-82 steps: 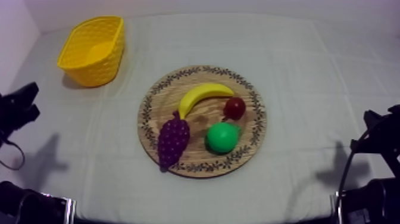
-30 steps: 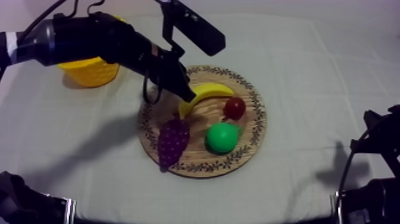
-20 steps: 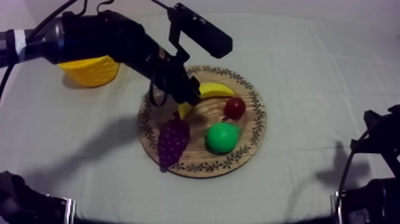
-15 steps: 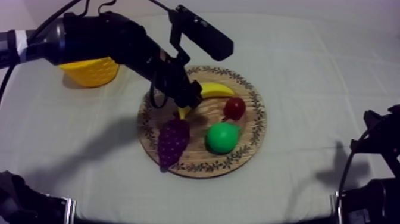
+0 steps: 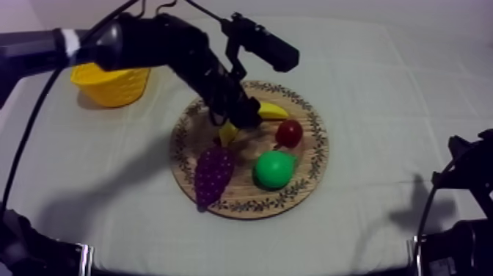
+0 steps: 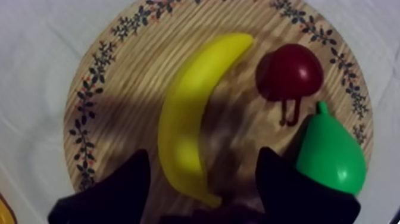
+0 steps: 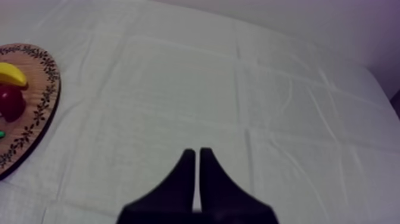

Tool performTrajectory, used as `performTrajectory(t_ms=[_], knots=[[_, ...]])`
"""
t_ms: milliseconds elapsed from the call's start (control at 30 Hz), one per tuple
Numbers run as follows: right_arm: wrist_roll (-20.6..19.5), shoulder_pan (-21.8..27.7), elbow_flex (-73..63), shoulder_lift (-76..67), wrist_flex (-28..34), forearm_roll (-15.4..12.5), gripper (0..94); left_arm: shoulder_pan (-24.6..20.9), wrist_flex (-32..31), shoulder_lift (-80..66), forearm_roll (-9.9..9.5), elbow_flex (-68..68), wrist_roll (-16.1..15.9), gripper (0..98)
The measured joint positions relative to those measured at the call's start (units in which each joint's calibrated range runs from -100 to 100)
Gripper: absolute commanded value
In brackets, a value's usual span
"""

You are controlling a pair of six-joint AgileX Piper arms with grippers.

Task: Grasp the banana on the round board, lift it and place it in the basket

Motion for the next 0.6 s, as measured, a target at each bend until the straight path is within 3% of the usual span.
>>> performTrajectory(t_ms=[400,600], knots=[[0.0,0.0,0.0,0.0,0.0,0.0,0.4,-0.7,15.1,11.3,-1.31,-16.9,0.7,62.1],[0.0,0.0,0.0,0.0,0.0,0.0,0.4,-0.5,19.1,13.6,-2.65,-18.9,0.6,53.1]])
